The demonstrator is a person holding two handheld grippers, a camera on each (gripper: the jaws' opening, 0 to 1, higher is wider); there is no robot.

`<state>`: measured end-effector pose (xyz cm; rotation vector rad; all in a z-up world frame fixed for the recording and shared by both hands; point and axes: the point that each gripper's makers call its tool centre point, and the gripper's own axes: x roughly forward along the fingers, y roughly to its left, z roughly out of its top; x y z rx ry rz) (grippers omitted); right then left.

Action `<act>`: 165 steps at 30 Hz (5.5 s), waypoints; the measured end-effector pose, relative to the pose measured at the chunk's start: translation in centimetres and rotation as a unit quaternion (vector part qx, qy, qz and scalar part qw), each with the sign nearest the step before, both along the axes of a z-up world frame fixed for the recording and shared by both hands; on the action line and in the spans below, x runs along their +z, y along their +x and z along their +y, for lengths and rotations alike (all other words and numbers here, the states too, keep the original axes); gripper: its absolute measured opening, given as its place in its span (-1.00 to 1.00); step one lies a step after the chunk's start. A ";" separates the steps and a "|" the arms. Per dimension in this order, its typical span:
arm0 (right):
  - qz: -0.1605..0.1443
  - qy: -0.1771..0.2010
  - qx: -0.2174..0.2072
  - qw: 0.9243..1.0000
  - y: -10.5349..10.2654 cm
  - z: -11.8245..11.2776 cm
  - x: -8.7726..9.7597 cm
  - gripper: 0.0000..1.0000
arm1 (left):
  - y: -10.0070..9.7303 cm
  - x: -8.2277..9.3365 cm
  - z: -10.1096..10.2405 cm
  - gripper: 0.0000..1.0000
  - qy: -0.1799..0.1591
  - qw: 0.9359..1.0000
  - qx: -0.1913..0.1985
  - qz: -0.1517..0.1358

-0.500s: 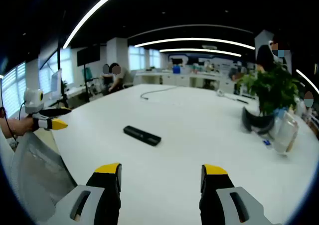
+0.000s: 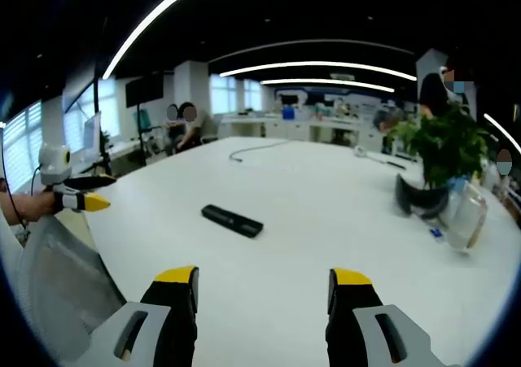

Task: Press the specified remote control buttons in sequence, fully releasing each button before pressing the next.

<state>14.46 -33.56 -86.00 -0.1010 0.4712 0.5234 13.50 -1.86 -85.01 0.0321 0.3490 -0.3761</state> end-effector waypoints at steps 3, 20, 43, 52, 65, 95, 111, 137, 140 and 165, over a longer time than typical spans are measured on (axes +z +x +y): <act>0.001 -0.002 0.001 1.000 0.0 0.0 -0.1 0.25 | 0.0 0.0 -0.1 0.85 -0.003 1.000 -0.002 0.001; -0.031 0.023 -0.047 0.998 0.4 -1.6 1.4 0.24 | -0.4 -1.5 -1.6 0.85 0.022 0.998 -0.044 0.031; -0.024 0.033 -0.037 0.998 0.2 -0.8 1.7 0.21 | -1.4 -4.2 -4.8 0.84 -0.009 0.978 -0.137 0.155; -0.023 0.034 -0.035 0.999 0.2 -0.9 1.6 0.15 | 1.6 -6.1 -7.0 0.75 0.023 0.964 -0.197 0.178; -0.022 0.029 -0.037 0.999 0.3 -1.3 1.4 0.11 | 5.5 -8.9 -9.0 0.59 0.067 0.945 -0.255 0.195; -0.009 0.013 -0.012 1.000 0.0 -0.7 0.6 -0.06 | 15.5 -10.5 -11.5 0.31 0.222 0.890 -0.345 0.200; -0.003 0.015 -0.015 1.000 0.0 -0.9 0.4 -0.14 | 16.8 -11.3 -15.7 0.10 0.279 0.841 -0.429 0.178; -0.001 0.017 -0.007 1.000 0.0 -0.7 0.3 -0.24 | 14.4 -11.3 -16.5 -0.52 0.295 0.809 -0.476 0.177; -0.001 0.015 -0.006 1.000 0.0 -0.7 0.3 -0.25 | 13.9 -11.4 -16.4 -0.52 0.277 0.818 -0.466 0.193; 0.004 0.006 0.006 1.000 -0.3 -0.4 0.0 -0.32 | 9.0 -11.4 -15.5 -0.52 0.263 0.828 -0.453 0.201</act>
